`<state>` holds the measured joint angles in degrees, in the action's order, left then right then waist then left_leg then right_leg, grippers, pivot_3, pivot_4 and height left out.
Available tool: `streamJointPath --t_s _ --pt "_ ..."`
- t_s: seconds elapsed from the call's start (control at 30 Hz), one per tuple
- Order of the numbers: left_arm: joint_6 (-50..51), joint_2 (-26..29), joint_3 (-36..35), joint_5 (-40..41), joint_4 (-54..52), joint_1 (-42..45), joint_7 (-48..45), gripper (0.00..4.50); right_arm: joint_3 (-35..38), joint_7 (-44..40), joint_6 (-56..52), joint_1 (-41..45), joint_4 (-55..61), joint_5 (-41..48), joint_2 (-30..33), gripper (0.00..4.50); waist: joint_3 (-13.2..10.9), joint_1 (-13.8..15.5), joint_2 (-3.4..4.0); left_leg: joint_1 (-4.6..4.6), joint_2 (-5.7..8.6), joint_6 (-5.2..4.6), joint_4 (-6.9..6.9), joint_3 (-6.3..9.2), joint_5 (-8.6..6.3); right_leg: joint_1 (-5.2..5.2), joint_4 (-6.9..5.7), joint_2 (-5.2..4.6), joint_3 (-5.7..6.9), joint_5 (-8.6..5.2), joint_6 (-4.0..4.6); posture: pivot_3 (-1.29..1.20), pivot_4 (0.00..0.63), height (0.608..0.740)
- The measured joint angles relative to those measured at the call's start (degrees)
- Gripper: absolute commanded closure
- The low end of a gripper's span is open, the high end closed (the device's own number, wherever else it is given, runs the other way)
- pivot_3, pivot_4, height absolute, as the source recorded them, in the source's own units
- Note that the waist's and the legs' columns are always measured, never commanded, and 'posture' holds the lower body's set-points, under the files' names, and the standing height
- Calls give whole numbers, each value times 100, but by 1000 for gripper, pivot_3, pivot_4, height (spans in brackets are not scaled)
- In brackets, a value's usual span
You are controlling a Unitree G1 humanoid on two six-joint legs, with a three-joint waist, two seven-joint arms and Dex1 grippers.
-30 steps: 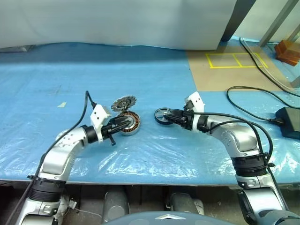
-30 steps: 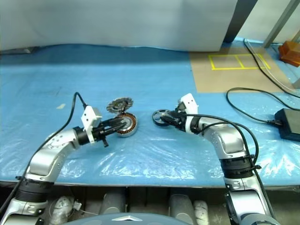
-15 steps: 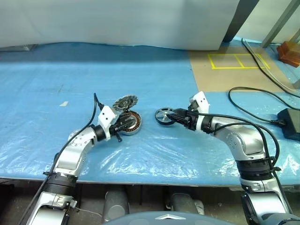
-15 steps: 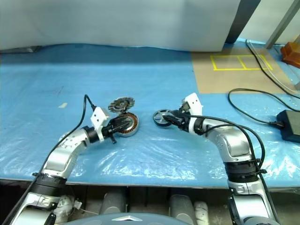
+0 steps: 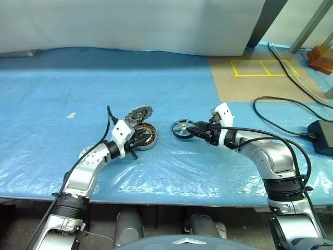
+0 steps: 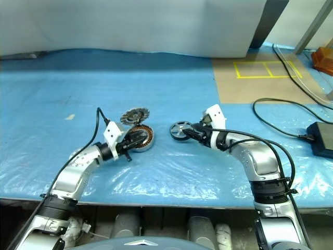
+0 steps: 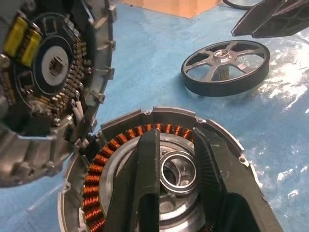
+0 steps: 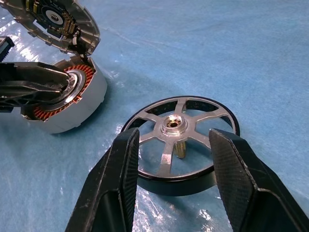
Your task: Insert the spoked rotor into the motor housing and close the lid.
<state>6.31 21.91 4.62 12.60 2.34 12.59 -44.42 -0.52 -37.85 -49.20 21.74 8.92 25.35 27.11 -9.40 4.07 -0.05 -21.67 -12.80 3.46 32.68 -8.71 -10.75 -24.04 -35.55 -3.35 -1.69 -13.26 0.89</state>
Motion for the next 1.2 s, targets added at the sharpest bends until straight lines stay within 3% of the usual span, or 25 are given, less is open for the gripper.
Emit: streamJointPath --t_s 0.5,0.77,1.0,1.2 --pt "-99 -85 -47 -7 351 125 103 3823 -43 75 13 -30 0 -86 -1 2118 0 0 0 1 0 0 6 1 0 2 -4 -1 0 0 0 0 150 740" --pt "1 -115 -15 -7 345 181 48 1169 -52 130 19 -95 0 -138 -1 2118 0 -9 0 5 -1 0 6 1 0 3 -6 1 -2 0 0 0 150 740" --pt "269 26 -222 231 156 132 29 1169 -52 100 14 -95 16 -83 -43 2118 0 -5 0 -1 0 0 5 1 0 0 -3 0 -1 0 0 0 150 740" --pt "1063 570 -633 1191 -1537 -594 -290 1169 -16 -202 -17 18 316 264 -32 2118 0 -18 1 0 -1 1 -6 0 -1 -2 3 1 0 -1 1 0 150 740"
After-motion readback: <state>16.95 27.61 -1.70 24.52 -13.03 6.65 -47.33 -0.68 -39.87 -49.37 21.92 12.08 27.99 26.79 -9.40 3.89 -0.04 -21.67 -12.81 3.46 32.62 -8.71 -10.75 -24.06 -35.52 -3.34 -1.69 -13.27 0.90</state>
